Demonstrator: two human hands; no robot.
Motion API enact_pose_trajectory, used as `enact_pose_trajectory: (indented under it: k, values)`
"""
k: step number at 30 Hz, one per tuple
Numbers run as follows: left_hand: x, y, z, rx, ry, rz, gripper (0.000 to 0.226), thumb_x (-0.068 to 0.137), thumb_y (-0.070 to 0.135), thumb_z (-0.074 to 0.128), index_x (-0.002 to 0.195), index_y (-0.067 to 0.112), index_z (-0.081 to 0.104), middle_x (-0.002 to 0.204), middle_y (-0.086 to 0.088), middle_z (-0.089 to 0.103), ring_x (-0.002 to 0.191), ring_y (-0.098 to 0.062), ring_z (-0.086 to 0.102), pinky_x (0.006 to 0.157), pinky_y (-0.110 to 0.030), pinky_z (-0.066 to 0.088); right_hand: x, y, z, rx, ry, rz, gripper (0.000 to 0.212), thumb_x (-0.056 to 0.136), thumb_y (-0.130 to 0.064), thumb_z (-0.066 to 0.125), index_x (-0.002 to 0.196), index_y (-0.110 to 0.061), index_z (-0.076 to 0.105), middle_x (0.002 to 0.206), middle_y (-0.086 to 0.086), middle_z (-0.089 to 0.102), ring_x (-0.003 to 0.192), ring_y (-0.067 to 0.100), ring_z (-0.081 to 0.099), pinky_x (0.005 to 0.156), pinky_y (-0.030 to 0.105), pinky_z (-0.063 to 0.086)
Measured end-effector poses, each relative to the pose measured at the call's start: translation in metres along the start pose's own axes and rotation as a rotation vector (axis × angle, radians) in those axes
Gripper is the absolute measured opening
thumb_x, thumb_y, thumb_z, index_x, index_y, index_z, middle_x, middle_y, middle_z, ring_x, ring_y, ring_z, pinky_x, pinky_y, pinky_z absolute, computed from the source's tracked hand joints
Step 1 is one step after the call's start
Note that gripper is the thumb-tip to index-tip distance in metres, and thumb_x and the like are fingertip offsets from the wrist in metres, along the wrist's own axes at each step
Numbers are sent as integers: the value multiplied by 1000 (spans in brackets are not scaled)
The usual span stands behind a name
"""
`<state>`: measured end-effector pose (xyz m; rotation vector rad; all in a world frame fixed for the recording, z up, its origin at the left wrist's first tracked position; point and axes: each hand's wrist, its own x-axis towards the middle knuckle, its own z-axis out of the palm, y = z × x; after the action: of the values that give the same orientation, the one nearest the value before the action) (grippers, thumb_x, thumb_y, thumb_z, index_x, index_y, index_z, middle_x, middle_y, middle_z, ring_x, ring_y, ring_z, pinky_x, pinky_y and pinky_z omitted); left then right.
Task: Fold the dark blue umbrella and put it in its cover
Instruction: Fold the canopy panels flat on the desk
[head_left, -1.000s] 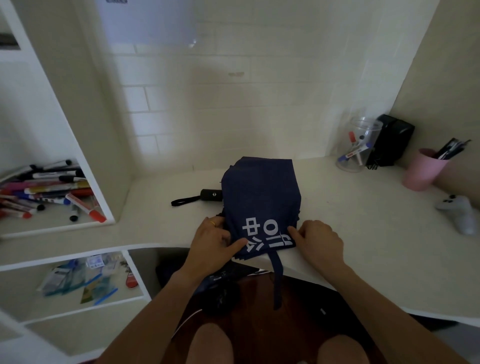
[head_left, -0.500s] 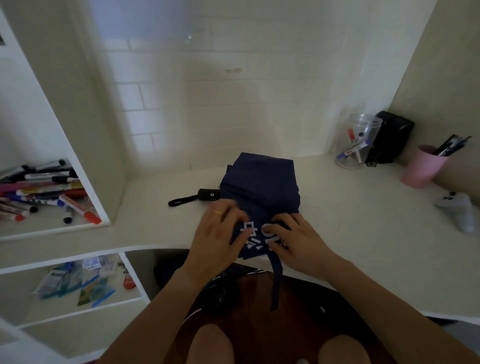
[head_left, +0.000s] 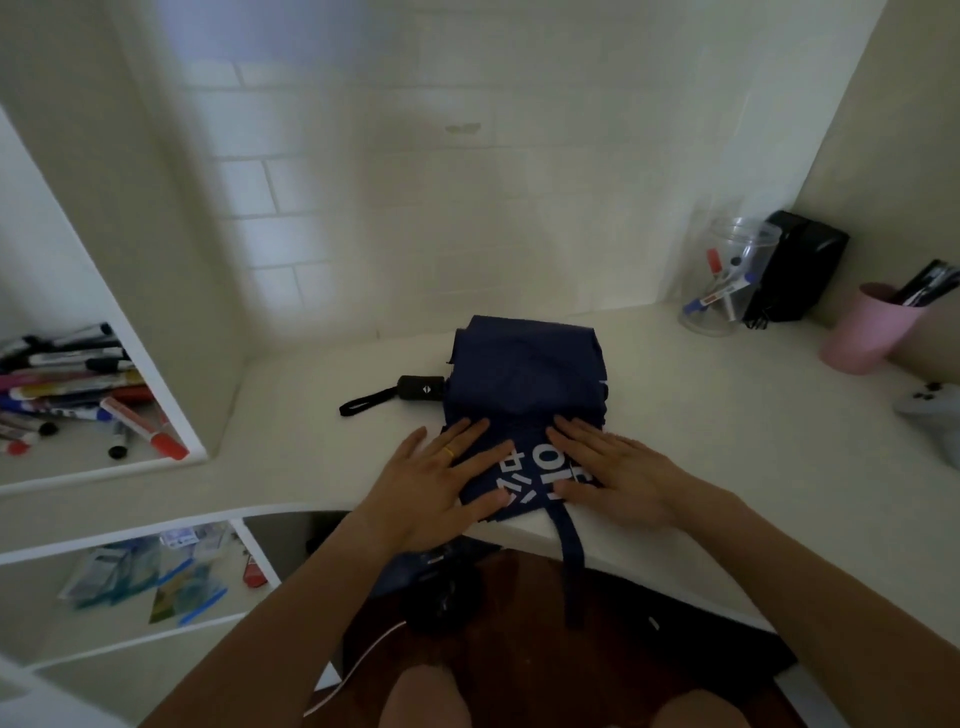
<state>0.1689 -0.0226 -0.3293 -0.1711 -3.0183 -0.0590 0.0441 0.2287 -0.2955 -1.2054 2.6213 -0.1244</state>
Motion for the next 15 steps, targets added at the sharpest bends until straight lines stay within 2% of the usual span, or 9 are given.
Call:
enact_pose_trajectory:
  k: [1,2,3,5,6,7,9,11,15]
  values:
    - [2,-1,1,-5,9,2,63,95,76,13,154,55,1,169,11,-1,155,-10,-3,125,-49,5,1,0,-11,94,49,37,77,91,-69,46,156,-37,23,164,-13,22,149,11,25,121,31,24]
    - [3,-1,2,-6,19,4,63,95,76,13,154,55,2,169,11,0,155,-10,-2,125,-49,5,1,1,-23,186,183,70,67,88,-62,60,147,-34,44,152,-8,47,136,12,47,111,29,38]
    - [3,-1,3,-2,33,5,63,96,75,13,155,54,4,169,10,2,155,-11,-1,125,-49,6,3,1,-36,264,384,95,53,85,-54,69,132,-31,59,131,-6,65,117,11,61,98,27,47]
    - [3,-1,5,3,58,12,63,97,74,14,155,53,6,169,9,4,155,-12,2,125,-49,6,11,1,-60,425,707,170,34,81,-45,76,109,-29,66,96,-9,72,88,7,67,77,25,53]
    - [3,-1,5,1,59,13,63,97,74,14,155,53,6,169,8,4,155,-12,2,125,-49,6,17,1,-69,529,747,217,35,80,-44,78,107,-28,64,89,-9,71,83,7,67,71,25,53]
    - [3,-1,4,3,56,11,63,97,74,13,155,52,5,169,9,4,155,-12,1,125,-48,5,26,1,-76,648,720,262,40,78,-45,80,108,-28,61,89,-6,70,82,9,67,69,25,53]
    - [3,-1,2,9,43,9,64,96,75,12,155,53,4,169,9,2,155,-11,0,125,-48,4,44,-2,-84,885,611,296,52,75,-43,83,117,-26,58,98,2,69,90,17,67,74,34,58]
    - [3,0,3,2,38,8,64,96,75,12,155,53,4,169,9,2,155,-11,0,125,-48,4,60,-4,-89,1058,577,269,57,76,-33,86,124,-26,57,109,9,67,96,24,68,79,40,61]
    - [2,0,3,-13,30,4,63,96,75,11,154,54,1,169,10,0,155,-10,-1,125,-48,4,48,-15,-101,1288,629,104,48,79,-6,82,121,-23,66,108,15,72,98,28,71,66,26,58]
